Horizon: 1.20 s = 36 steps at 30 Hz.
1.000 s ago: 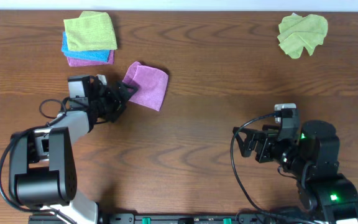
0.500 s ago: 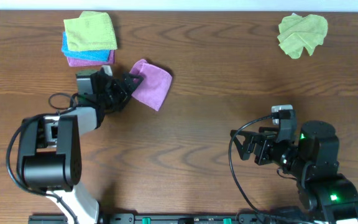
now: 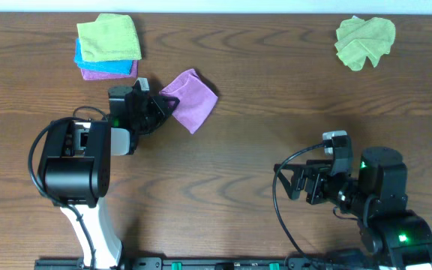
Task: Fold the cloth
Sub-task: 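Grasp the folded purple cloth with the left gripper and lift it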
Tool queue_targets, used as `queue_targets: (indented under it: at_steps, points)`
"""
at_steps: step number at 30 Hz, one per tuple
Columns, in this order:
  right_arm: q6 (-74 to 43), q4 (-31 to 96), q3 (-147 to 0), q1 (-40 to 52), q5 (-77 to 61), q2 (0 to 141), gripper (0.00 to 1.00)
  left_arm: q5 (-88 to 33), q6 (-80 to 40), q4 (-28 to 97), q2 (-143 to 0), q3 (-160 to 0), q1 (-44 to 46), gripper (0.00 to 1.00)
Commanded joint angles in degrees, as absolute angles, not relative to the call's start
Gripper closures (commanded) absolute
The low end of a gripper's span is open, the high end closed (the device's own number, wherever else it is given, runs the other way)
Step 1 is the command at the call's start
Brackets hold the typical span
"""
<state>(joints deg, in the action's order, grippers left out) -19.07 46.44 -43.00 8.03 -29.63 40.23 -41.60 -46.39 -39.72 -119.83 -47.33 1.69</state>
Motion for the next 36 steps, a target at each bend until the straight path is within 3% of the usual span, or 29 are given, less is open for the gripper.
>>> queue_targets:
  at_steps: [1, 14, 23, 36]
  points:
    - [-19.7, 47.0, -42.8, 7.5, -30.3, 40.0, 0.01, -37.2, -40.8, -37.4, -125.6, -44.1, 2.3, 0.94]
    - [-19.7, 47.2, -42.8, 7.5, -23.8, 40.0, 0.01, -42.5, -42.8, -35.1, -118.6, -47.3, 2.3, 0.94]
    - [-19.7, 47.2, -42.8, 7.5, -23.8, 40.0, 0.01, -37.9, -40.6, -13.6, -106.2, -54.7, 2.3, 0.94]
    - [-19.7, 47.2, -42.8, 7.5, -23.8, 40.0, 0.01, -31.4, -39.8, 3.0, -104.9, -77.5, 2.3, 0.94]
